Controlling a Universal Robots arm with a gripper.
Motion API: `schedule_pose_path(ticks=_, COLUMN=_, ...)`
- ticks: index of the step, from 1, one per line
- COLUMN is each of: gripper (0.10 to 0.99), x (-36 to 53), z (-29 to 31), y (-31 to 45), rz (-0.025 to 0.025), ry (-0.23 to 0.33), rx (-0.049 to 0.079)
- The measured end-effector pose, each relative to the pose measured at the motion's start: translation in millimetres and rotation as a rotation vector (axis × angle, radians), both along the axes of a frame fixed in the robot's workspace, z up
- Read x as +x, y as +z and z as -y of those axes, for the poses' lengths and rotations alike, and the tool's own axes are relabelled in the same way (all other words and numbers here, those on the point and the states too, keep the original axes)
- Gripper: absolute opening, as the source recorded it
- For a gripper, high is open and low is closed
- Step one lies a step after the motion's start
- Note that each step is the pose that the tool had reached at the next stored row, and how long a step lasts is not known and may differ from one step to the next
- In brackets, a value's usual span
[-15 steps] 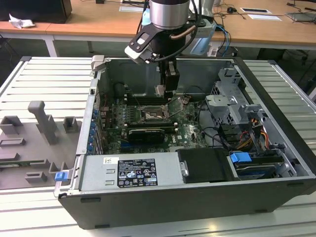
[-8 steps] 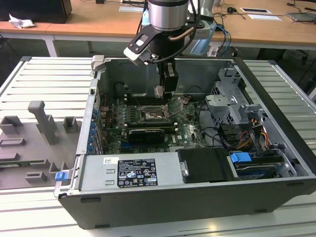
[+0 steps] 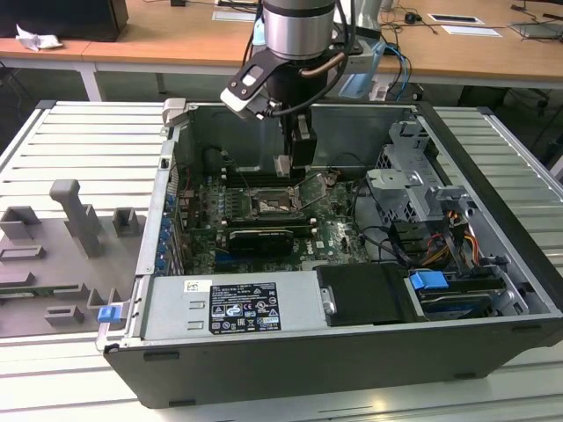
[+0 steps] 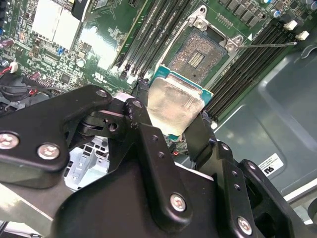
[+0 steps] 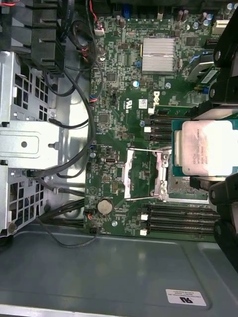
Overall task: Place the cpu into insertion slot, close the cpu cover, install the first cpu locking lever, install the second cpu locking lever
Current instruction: 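Place the cpu into insertion slot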
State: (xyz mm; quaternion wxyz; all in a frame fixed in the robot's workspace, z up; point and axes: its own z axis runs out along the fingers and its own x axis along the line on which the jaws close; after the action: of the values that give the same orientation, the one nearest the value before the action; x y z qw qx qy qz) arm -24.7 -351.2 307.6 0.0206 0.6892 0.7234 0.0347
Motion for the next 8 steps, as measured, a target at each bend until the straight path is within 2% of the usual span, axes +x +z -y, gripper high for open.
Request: schedule_pose_path(ticks=8, gripper=0.537, x=0.0, z=0.0, y=-2.5, rz=0.0000, ry=0.000, rx=0.000)
